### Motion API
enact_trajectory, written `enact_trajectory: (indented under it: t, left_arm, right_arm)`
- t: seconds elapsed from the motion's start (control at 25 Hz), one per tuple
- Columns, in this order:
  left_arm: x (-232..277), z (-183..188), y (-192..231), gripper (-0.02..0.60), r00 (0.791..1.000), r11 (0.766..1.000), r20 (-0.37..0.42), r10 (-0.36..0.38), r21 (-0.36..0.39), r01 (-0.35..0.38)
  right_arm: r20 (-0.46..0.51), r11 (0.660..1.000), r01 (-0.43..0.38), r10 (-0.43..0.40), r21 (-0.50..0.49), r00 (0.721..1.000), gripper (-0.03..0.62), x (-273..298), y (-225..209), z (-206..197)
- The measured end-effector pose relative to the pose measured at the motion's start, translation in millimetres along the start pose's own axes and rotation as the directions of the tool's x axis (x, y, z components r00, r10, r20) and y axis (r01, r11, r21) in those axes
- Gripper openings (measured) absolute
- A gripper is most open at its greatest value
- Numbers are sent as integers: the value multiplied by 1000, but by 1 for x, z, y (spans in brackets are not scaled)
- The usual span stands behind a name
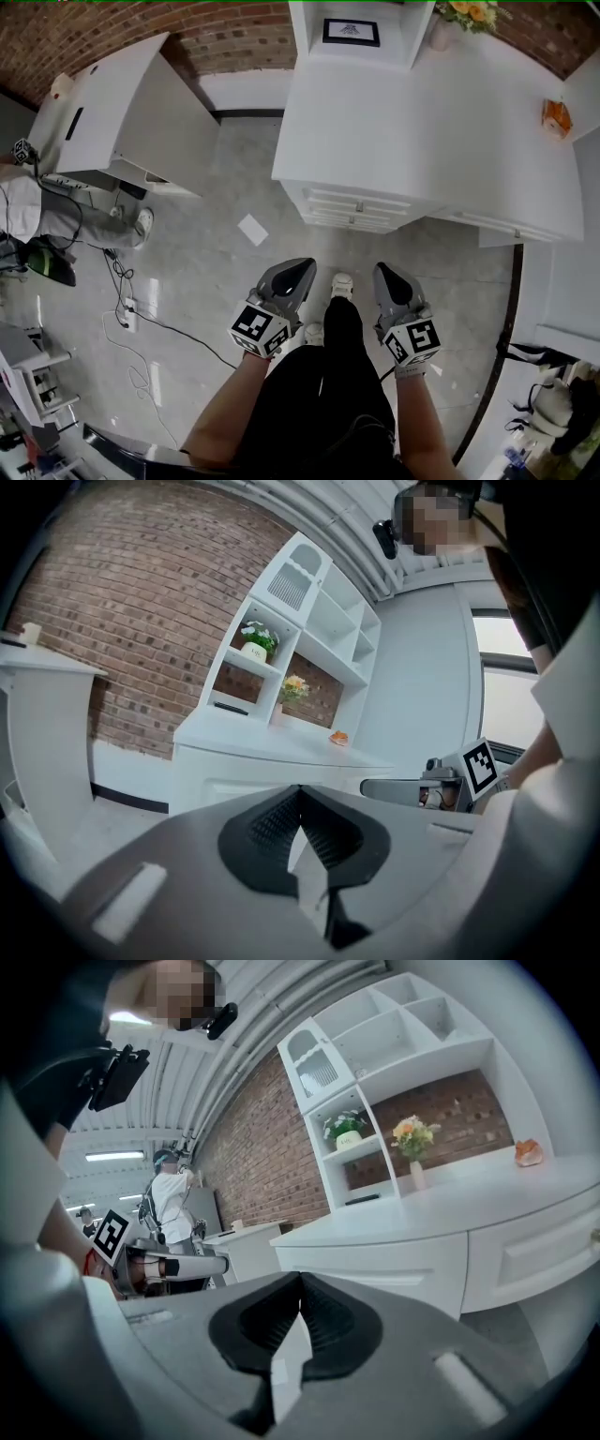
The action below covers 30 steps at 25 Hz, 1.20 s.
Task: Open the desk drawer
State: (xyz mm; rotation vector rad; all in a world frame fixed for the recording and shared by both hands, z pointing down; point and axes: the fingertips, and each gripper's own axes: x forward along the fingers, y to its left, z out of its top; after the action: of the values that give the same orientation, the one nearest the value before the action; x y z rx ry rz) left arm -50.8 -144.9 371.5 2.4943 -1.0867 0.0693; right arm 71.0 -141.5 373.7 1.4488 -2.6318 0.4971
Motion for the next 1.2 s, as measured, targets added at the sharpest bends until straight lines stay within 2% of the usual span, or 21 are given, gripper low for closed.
enact_trajectory:
  t: [0.28,0.6,0.92,1.2]
  left_arm:
    - [42,-29,29,3,1000,1000,13,-8,-9,8]
    - [77,-53,53,3,998,999,56,19,-34,-17]
    - [105,-69,69,3,996,999,84,28,-24,-26]
    - [119,-75,86,3,995,999,93,40,-26,-38]
  right_arm:
    - [-23,1000,10,-10,-8,1000,3,38,-29,-29]
    - [-36,999,32,-33,-6,999,20,76,-45,-60]
    - [-9,995,91,-91,-32,996,43,107,-60,-73]
    - [28,984,178,-177,-18,984,72,129,-70,-75]
